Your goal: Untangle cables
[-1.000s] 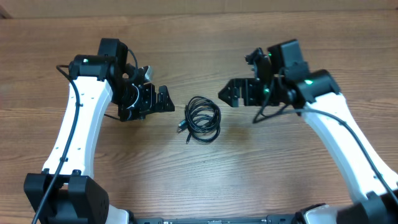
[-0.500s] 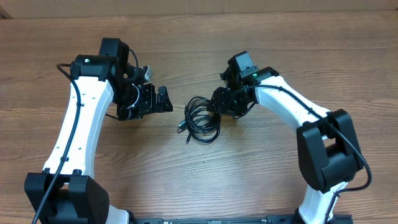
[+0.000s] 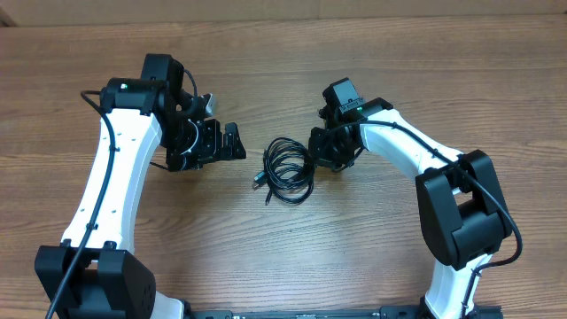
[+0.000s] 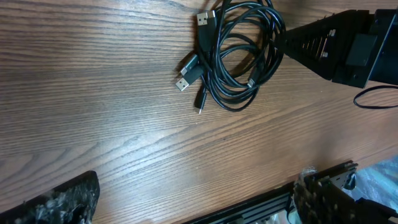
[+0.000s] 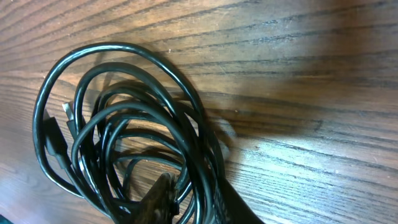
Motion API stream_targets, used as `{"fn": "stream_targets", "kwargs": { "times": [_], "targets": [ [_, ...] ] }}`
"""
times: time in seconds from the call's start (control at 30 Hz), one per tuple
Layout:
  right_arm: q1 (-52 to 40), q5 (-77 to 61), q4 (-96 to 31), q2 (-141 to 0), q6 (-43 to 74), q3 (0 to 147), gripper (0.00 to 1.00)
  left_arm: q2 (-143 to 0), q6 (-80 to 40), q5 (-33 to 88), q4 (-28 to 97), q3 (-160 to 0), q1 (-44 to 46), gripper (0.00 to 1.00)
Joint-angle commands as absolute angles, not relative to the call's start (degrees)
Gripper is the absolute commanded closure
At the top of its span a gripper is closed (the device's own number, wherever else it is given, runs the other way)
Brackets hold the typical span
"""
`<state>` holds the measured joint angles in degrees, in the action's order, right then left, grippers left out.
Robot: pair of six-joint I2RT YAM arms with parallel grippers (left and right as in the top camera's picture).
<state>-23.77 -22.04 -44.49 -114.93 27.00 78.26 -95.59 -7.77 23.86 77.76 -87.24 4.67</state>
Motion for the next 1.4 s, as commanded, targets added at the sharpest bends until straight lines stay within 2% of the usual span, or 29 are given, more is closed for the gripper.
{"fn": "stream_targets", "kwargs": {
  "times": [0.0,0.1,0.13,0.17,0.2,0.5,0.67,0.97,1.17,1.37],
  "targets": [
    [-24.16,-21.47,-43.99,-115.44,27.24,76.84,0.8,-95.96,-8.86,23.38,77.71,-86.67,5.76,0.0],
    [-24.23,-21.8,-44.03,-115.52,27.24,76.31,0.8,-95.96,-8.88,23.4,77.58,-86.67,6.61,0.0],
    [-24.36,-22.33,-44.03,-115.52,27.24,76.18,0.82,-95.96,-8.88,23.38,77.49,-86.67,6.92,0.0],
    [-24.43,-22.76,-44.18,-115.52,27.24,76.18,0.93,-95.98,-8.88,23.38,77.43,-86.67,7.25,0.0],
    [-24.47,-23.29,-44.27,-115.52,27.22,76.18,0.96,-95.98,-9.02,23.38,77.34,-86.67,7.53,0.0],
    [-23.2,-40.05,-48.12,-108.62,23.92,85.47,0.96,-96.01,-9.21,22.85,76.14,-86.59,11.33,0.0],
    [-23.29,-40.18,-55.81,-99.39,23.9,94.02,0.96,-96.01,-15.86,15.38,74.19,-86.59,12.08,0.0],
    [-23.29,-40.88,-61.04,-87.48,22.2,95.26,0.96,-96.01,-21.89,20.86,74.76,-86.59,12.29,0.0],
    [-23.03,-56.51,-54.43,-83.05,22.85,95.31,0.96,-96.01,-21.87,19.79,74.94,-86.59,13.91,0.0],
    [-20.25,-66.24,-41.91,-79.48,34.11,96.33,0.96,-96.01,-21.89,15.66,74.94,-86.59,14.28,0.0]
  ]
}}
